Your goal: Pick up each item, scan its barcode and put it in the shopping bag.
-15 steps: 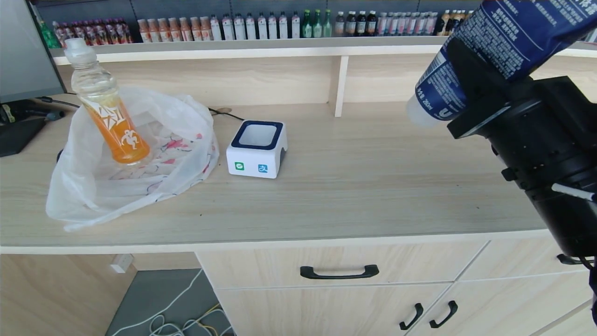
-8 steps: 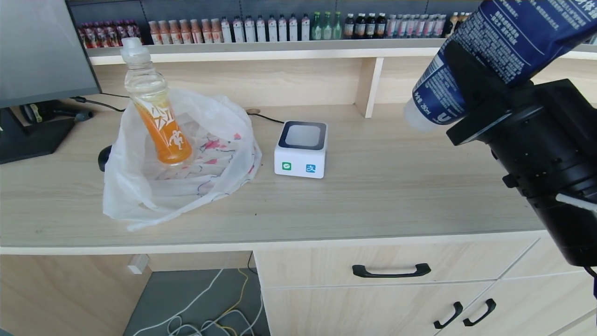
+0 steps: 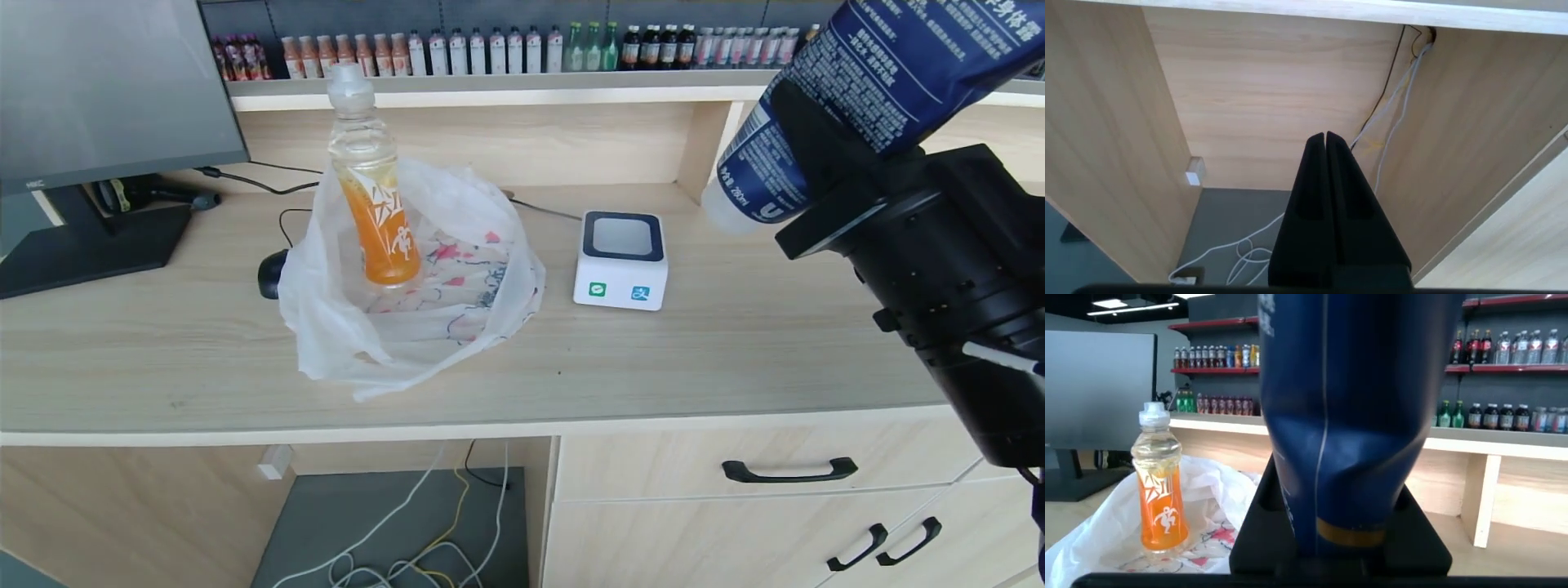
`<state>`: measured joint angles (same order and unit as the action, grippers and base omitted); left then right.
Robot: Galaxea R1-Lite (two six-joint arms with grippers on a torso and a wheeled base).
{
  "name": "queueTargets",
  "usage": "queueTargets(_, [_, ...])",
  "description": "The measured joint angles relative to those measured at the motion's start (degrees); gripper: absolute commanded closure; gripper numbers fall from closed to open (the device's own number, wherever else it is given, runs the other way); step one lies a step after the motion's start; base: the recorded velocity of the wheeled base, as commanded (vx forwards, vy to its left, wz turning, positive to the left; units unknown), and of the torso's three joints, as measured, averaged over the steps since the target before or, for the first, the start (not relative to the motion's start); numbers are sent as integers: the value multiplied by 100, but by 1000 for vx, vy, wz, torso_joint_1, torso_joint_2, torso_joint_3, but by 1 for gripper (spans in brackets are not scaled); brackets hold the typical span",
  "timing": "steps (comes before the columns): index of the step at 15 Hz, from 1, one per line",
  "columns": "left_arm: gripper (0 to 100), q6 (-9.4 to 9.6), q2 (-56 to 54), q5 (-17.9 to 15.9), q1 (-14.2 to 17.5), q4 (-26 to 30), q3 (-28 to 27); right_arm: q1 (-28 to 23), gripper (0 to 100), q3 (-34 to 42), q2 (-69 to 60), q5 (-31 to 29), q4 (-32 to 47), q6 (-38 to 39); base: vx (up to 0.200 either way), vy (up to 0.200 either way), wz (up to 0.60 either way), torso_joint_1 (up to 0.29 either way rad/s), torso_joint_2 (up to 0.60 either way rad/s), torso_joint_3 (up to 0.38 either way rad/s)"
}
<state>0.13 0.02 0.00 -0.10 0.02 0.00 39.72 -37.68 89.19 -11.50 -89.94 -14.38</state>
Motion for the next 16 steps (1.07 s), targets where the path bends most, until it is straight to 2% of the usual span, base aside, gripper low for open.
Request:
queueTargets(10, [100,0,0,0,0,-2,0,-149,100,293,-104,-2,26,-63,0,0,0,0,0,0])
queueTargets(13, [100,-4,0,-2,0,-2,0,-183,100,179,-96,33,613,-305,0,0,0,0,0,0])
queueTargets(16, [100,-4,0,0,0,-2,0,-201,100,-711,-88,9,2114,-540,0,0,0,0,0,0])
